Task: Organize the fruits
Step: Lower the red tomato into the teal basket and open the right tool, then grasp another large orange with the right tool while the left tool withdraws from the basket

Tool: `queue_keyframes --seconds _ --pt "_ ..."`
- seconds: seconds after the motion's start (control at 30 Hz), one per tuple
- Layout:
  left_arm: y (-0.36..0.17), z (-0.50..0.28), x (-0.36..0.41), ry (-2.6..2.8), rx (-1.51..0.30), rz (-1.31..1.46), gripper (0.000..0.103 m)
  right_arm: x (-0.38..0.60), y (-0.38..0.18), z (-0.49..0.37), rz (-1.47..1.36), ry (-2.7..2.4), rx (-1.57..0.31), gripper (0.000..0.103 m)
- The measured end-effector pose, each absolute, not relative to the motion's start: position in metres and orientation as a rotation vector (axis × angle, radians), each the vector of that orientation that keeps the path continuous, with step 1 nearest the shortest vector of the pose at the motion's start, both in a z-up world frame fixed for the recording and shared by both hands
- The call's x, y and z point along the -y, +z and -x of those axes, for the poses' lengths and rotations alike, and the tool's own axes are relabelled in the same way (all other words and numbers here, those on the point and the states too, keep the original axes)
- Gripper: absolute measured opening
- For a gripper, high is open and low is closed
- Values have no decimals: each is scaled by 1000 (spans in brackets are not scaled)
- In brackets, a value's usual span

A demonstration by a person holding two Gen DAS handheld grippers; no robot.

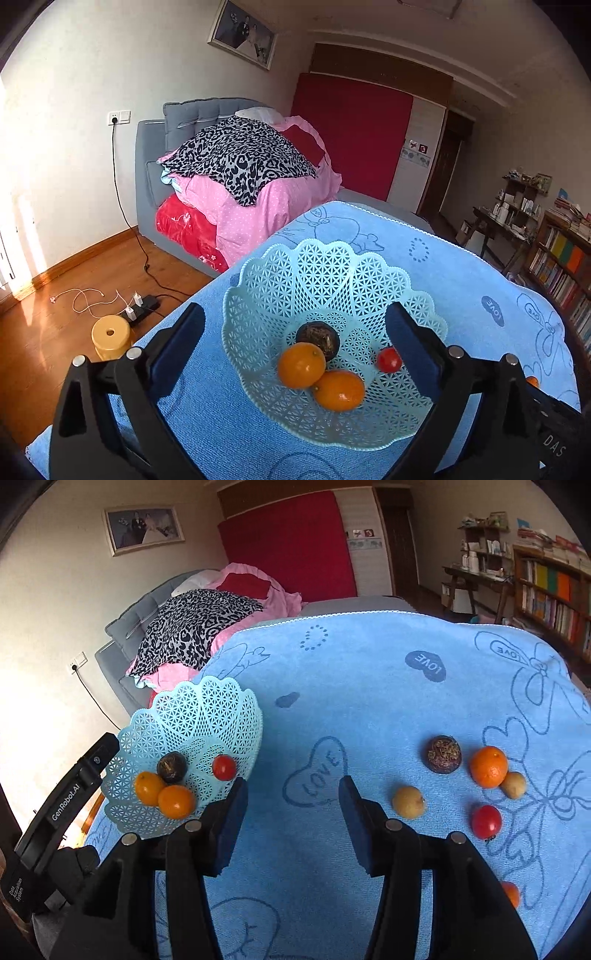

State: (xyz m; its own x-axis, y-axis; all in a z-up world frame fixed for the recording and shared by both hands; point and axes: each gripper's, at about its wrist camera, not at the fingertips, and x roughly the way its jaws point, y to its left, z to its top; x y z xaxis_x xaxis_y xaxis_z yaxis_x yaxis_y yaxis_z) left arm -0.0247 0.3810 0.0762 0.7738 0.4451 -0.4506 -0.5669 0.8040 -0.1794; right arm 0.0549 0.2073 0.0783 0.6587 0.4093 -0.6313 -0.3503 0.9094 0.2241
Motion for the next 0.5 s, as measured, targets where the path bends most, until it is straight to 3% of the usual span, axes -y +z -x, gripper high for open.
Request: queue_keyframes --seconds 0.5 --pt "71 16 -366 516 -427 255 100 -116 63 -31 -129 223 -735 57"
